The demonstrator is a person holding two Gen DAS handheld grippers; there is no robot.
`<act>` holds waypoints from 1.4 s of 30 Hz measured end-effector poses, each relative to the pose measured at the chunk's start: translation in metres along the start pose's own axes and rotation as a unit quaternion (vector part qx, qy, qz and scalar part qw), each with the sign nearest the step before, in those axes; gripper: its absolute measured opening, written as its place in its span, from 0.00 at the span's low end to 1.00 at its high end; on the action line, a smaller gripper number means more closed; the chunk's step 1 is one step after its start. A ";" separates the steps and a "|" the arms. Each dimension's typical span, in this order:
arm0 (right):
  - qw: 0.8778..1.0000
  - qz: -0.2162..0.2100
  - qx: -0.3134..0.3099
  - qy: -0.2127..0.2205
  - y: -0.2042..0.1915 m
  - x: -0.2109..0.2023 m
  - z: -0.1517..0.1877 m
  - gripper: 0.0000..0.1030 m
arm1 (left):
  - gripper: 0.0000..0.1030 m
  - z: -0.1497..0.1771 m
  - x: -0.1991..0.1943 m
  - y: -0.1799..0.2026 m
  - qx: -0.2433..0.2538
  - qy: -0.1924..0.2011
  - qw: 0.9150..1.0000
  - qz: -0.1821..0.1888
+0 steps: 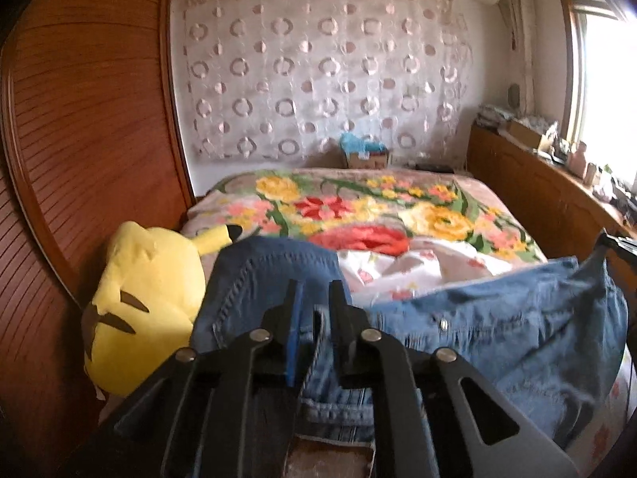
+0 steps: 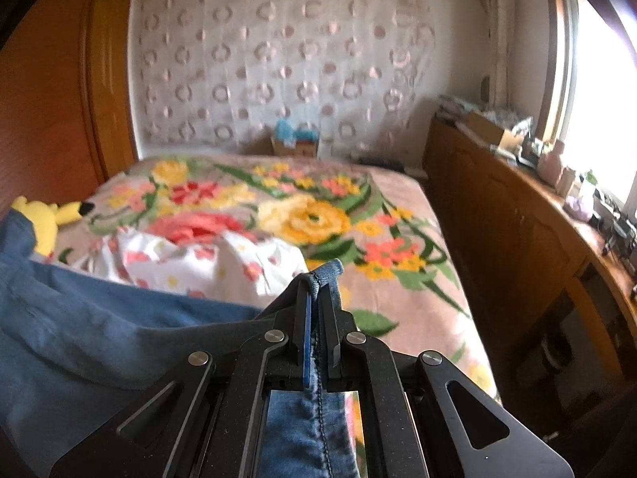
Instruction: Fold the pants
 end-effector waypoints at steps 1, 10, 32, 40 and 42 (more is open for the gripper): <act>1.000 -0.004 0.007 -0.005 0.002 0.002 0.003 0.00 | 0.15 0.003 0.000 0.001 0.004 -0.004 1.000 0.001; 0.999 -0.021 0.023 -0.010 0.012 -0.039 0.019 0.40 | 0.28 0.023 -0.032 0.011 0.016 -0.011 0.999 0.040; 0.986 -0.100 0.069 -0.115 0.006 -0.077 0.118 0.49 | 0.51 0.095 -0.062 0.070 0.050 -0.070 0.989 0.120; 0.982 -0.109 0.085 -0.130 0.002 -0.064 0.127 0.49 | 0.51 0.112 -0.054 0.073 0.050 -0.088 0.987 0.121; 0.981 -0.109 0.087 -0.134 0.001 -0.060 0.126 0.50 | 0.51 0.113 -0.053 0.074 0.053 -0.090 0.987 0.120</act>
Point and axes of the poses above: each gripper's, at about its wrist camera, not at the fingertips, and x roughly the way its jaws point, y to its right, z to its underside, the point moved 1 cm from there along x, roughly the way its jaws point, and after that the axes turned 6 degrees about -x, right-handed, at the moved point
